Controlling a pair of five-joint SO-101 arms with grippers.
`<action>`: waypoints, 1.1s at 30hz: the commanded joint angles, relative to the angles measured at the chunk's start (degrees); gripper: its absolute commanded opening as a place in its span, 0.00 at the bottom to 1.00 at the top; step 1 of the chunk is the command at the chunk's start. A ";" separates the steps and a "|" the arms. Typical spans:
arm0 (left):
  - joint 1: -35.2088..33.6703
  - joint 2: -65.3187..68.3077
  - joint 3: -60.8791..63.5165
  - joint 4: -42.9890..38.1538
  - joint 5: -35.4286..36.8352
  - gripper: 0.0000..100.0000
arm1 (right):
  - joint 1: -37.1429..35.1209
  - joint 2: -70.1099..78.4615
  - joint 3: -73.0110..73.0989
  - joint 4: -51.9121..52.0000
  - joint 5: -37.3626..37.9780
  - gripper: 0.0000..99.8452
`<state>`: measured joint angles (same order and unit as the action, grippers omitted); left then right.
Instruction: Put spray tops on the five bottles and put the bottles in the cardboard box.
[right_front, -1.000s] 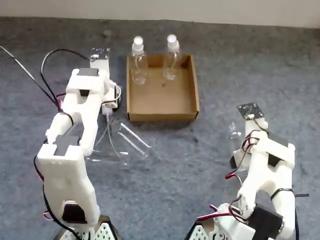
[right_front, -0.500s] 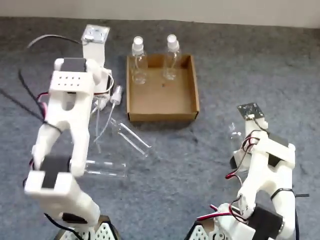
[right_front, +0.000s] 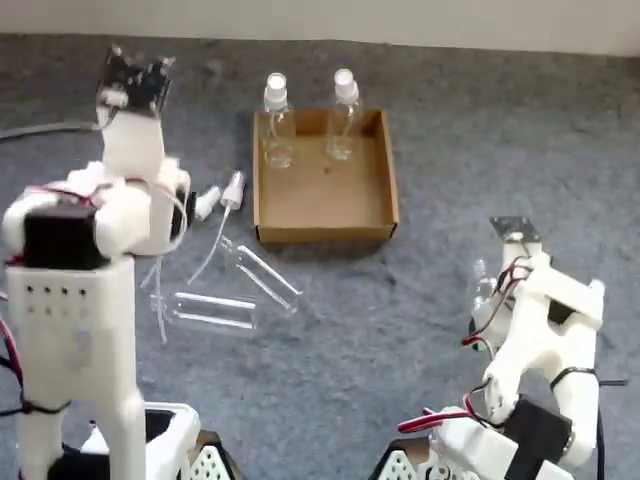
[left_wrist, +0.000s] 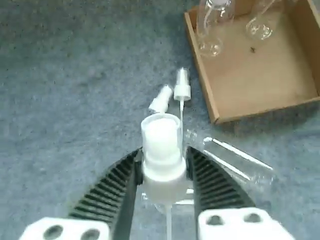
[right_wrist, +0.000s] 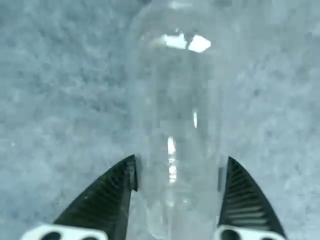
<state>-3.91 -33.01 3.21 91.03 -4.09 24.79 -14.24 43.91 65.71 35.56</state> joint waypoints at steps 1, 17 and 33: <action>1.19 -5.93 7.43 -1.32 -0.35 0.00 | 0.04 -0.40 -9.10 3.47 -4.92 0.19; 3.82 -22.73 38.81 -17.93 -0.26 0.00 | -6.29 0.75 -19.56 5.93 -8.26 0.38; 3.82 -22.90 40.40 -19.43 -0.35 0.00 | -1.19 44.35 -66.15 23.43 -4.57 0.30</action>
<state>-1.01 -54.81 43.91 72.84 -4.09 22.68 26.55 -13.93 86.37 30.29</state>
